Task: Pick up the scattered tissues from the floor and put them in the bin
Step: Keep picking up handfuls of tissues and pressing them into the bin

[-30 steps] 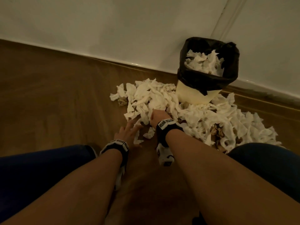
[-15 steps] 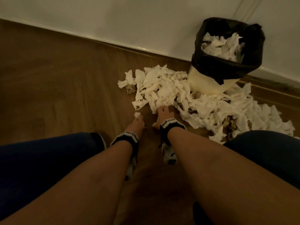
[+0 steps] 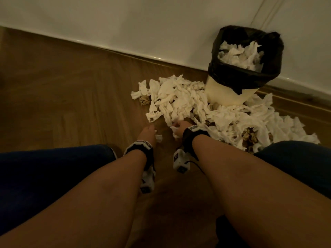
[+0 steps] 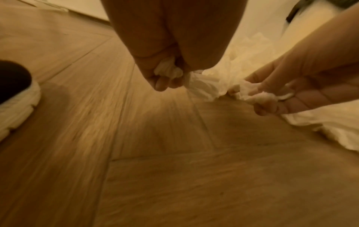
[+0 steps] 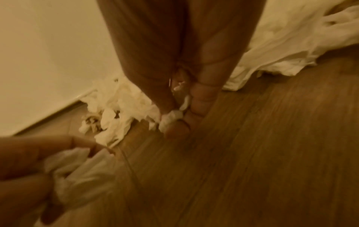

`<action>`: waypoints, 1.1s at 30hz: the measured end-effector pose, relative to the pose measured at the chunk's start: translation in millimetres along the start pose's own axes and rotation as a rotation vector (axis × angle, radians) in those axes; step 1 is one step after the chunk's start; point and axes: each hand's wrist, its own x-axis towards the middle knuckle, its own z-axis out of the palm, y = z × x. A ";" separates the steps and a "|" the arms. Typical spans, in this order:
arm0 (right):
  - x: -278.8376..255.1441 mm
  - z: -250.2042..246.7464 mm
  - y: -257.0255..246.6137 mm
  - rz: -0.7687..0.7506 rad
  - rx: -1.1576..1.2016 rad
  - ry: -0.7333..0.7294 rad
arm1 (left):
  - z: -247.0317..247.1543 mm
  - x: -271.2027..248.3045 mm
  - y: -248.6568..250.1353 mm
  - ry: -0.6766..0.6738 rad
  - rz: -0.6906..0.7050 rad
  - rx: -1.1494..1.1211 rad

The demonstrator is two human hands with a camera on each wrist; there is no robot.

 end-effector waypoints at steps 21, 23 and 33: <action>-113.2 -176.3 -18.9 -0.245 0.145 0.384 | -101.3 -20.7 186.2 0.141 0.261 -0.050; -126.6 -203.8 -21.9 -0.289 0.136 0.479 | -118.3 -26.8 214.1 0.160 0.304 -0.029; -150.1 -283.1 -3.1 -0.303 0.198 0.862 | -155.2 -11.8 294.3 0.336 0.431 -0.108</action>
